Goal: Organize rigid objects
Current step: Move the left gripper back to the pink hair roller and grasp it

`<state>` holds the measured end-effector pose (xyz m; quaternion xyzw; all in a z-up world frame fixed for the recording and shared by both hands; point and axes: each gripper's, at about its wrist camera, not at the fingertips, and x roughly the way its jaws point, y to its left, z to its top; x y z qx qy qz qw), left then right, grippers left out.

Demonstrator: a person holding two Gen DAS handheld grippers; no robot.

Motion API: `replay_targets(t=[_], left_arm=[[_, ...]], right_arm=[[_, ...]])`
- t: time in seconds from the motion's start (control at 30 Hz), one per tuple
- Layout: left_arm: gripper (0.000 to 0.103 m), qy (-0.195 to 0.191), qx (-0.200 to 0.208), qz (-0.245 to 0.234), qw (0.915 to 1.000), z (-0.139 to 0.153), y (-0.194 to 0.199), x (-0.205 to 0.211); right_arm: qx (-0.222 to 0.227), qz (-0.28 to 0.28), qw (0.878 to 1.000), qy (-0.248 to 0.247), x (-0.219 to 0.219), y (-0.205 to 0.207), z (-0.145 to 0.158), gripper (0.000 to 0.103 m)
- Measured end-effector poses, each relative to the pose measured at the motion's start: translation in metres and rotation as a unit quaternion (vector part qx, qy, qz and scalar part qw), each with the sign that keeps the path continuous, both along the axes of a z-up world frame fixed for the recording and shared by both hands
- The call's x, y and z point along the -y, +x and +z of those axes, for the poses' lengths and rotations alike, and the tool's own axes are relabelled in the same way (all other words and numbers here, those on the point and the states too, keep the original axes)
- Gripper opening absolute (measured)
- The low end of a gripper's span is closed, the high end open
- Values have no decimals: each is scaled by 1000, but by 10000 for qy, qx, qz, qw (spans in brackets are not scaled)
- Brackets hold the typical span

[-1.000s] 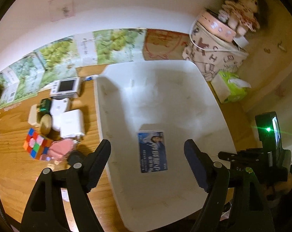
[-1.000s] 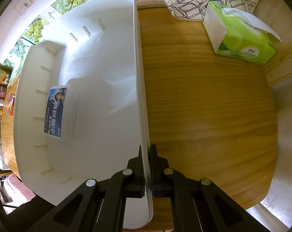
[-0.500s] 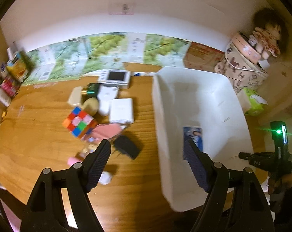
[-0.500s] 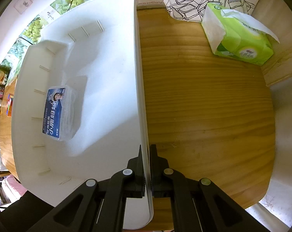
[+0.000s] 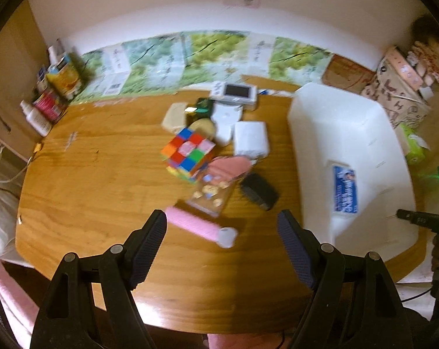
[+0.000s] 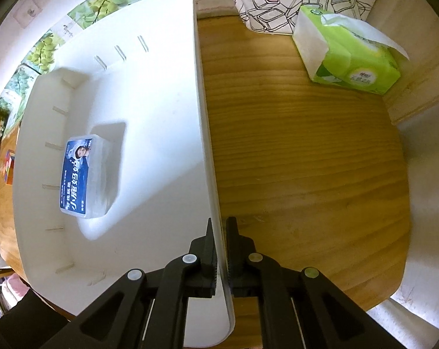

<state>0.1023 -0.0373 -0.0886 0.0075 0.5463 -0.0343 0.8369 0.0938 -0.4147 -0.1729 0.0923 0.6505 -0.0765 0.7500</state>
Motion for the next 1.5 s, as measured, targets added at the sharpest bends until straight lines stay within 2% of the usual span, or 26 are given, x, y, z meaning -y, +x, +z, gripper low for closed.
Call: replay_targets(t=[0.3,0.57,0.7,0.83,1.1,1.3,1.47,1.5], left_arm=[[81,-159,-715,80,9973,-41,5,-33],[81,-503,-1342,128,9896,-79,14,-40],[81,-816,-1631,393,9824,-95,21,-45],[81,-1219,-1974,794,9695,-113,29,-52],[81,-1411,-2262,1261,9555,-130,39,-57],[79,-1472,-2334,1454,9501,-135,47,-58],[72,-1472,-2363,1546,9480,-138,49,-57],[67,-1437,-2365,1553,9483,-138,50,-57]], right_arm=[[28,-241,9997,-38,3,-4,2,8],[-32,-420,9991,-96,1,-5,1,9],[-61,-512,9986,-98,3,-3,0,9],[-96,-548,9984,-102,5,-2,0,10],[-191,-547,9983,-99,9,5,1,10],[-239,-505,9984,-100,8,10,-1,10],[-262,-459,9985,-114,4,13,-5,10],[-265,-448,9986,-116,3,13,-5,10]])
